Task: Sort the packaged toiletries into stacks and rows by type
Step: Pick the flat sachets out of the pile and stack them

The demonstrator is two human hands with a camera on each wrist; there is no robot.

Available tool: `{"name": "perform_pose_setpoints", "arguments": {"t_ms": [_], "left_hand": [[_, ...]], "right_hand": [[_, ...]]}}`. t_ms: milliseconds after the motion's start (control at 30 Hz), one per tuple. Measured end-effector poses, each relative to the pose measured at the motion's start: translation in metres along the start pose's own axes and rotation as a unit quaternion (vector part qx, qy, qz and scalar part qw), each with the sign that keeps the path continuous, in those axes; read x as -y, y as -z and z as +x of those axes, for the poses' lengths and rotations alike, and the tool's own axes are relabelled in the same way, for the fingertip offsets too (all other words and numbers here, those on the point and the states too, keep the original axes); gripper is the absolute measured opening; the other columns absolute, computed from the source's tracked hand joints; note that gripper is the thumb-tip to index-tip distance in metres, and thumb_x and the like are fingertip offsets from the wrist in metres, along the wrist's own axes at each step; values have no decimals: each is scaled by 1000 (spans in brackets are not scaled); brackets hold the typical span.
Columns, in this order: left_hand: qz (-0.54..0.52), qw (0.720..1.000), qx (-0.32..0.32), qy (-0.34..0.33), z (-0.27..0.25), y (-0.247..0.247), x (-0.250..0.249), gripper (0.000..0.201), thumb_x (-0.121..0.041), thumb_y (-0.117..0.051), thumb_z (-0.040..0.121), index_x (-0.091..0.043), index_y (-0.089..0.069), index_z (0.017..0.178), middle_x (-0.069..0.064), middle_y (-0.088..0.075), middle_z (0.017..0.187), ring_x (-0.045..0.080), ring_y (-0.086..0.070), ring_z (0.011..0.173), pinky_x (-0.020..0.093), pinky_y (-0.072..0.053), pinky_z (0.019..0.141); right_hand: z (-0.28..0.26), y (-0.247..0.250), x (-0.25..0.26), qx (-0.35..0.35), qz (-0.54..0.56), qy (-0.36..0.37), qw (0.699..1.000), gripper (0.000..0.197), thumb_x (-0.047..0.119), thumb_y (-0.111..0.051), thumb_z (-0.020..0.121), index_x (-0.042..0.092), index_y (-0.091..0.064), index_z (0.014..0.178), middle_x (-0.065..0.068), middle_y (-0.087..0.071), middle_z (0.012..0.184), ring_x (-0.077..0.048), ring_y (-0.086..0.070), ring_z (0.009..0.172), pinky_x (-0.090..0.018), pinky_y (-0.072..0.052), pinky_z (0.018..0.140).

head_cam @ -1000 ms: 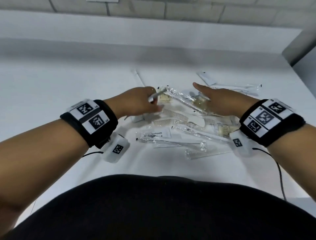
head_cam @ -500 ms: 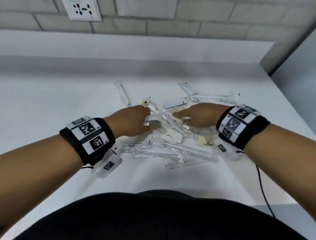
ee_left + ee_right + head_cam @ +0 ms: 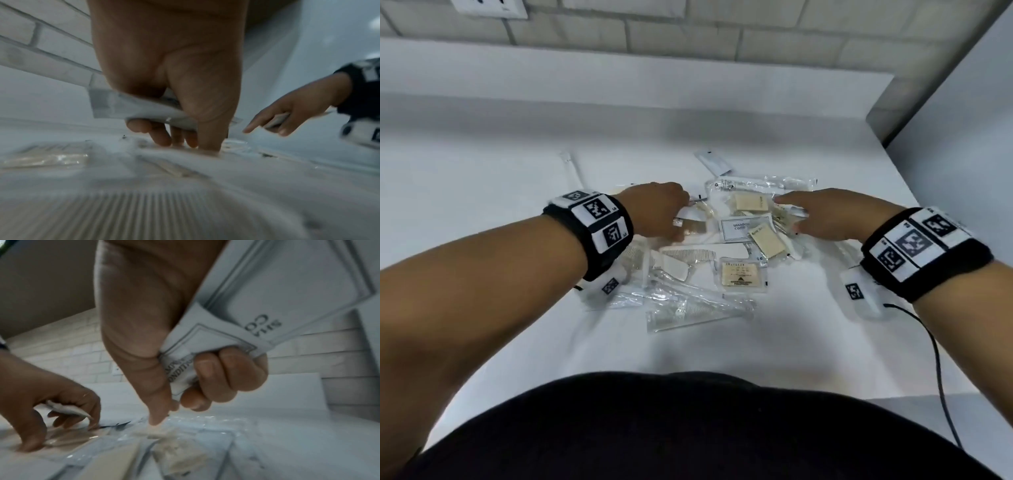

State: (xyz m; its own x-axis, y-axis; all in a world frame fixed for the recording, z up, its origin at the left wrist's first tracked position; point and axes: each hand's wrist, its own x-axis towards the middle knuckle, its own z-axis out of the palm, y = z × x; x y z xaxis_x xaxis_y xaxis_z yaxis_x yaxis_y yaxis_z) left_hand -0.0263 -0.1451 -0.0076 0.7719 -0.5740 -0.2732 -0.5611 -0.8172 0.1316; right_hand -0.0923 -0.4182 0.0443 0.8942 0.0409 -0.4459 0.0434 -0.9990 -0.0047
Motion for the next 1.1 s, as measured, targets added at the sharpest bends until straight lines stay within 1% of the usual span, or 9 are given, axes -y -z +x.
{"name": "perform_pose_setpoints", "arguments": {"t_ms": [133, 233, 333, 467, 633, 733, 900, 1000, 1100], "left_hand": [[65, 997, -2, 37, 14, 7, 11, 54, -55, -52, 82, -10, -54, 111, 8, -55, 105, 29, -57, 104, 39, -48, 87], [71, 992, -21, 102, 19, 12, 13, 55, -58, -51, 83, -9, -53, 109, 9, -54, 106, 30, -57, 101, 35, -46, 79], [22, 990, -104, 95, 24, 14, 4, 85, -80, -22, 72, -5, -54, 96, 13, -56, 97, 34, -58, 92, 43, -51, 75], [-44, 995, -90, 29, 30, 20, -48, 39, -54, -44, 89, -15, -49, 92, 2, -55, 89, 20, -55, 78, 31, -42, 68], [-49, 997, -10, -50, 54, -2, -96, 34, -43, -67, 79, -22, -60, 105, -3, -63, 98, 14, -57, 82, 27, -41, 67], [-65, 998, -14, 6, 59, -4, -92, 62, -45, -75, 74, -19, -49, 125, -2, -57, 110, 17, -53, 95, 30, -42, 77], [-123, 991, 16, 57, 52, 15, -76, 30, -40, -62, 86, -16, -54, 101, -2, -55, 89, 13, -50, 74, 25, -36, 61], [-198, 976, -9, 85, 44, 26, -63, 19, -33, -58, 88, -16, -55, 94, 0, -58, 82, 17, -53, 72, 27, -40, 61], [-312, 943, -32, 112, 33, 33, -59, 24, -32, -60, 88, -18, -54, 106, -3, -71, 86, 12, -65, 79, 31, -51, 77]], "right_hand": [[-13, -4, -25, 13, 0, -31, 999, 57, 49, -57, 88, 30, -42, 140, 1, -48, 143, -23, -47, 126, -33, -38, 100], [-18, -22, -21, 47, 15, 31, 998, 54, 51, -62, 82, 35, -50, 132, 6, -54, 135, -17, -53, 115, -34, -44, 96], [-7, -24, -15, 10, 4, 70, 998, 31, 40, -52, 91, 34, -58, 121, 4, -62, 123, -17, -54, 100, -32, -46, 87], [5, -13, -8, -43, 10, 106, 993, 25, 33, -50, 93, 32, -62, 115, 2, -63, 115, -19, -55, 98, -31, -44, 82], [-15, -41, 3, 9, -42, 225, 973, 38, 31, -51, 94, 43, -53, 130, 11, -54, 99, -15, -57, 96, -26, -41, 72], [-22, -49, -19, 74, -27, 181, 980, 45, 36, -50, 95, 54, -41, 135, 14, -41, 80, -13, -51, 87, -29, -44, 77], [-31, -39, -49, 106, 4, 132, 986, 38, 39, -53, 93, 54, -50, 128, 22, -51, 97, -13, -53, 113, -25, -39, 88], [-25, -23, -57, 53, 38, 85, 994, 27, 31, -51, 94, 39, -63, 116, 11, -60, 125, -15, -55, 108, -30, -43, 89], [-1, -11, -59, -29, 23, 3, 999, 28, 27, -40, 98, 15, -60, 112, -3, -60, 104, -20, -50, 86, -27, -37, 73]]}}
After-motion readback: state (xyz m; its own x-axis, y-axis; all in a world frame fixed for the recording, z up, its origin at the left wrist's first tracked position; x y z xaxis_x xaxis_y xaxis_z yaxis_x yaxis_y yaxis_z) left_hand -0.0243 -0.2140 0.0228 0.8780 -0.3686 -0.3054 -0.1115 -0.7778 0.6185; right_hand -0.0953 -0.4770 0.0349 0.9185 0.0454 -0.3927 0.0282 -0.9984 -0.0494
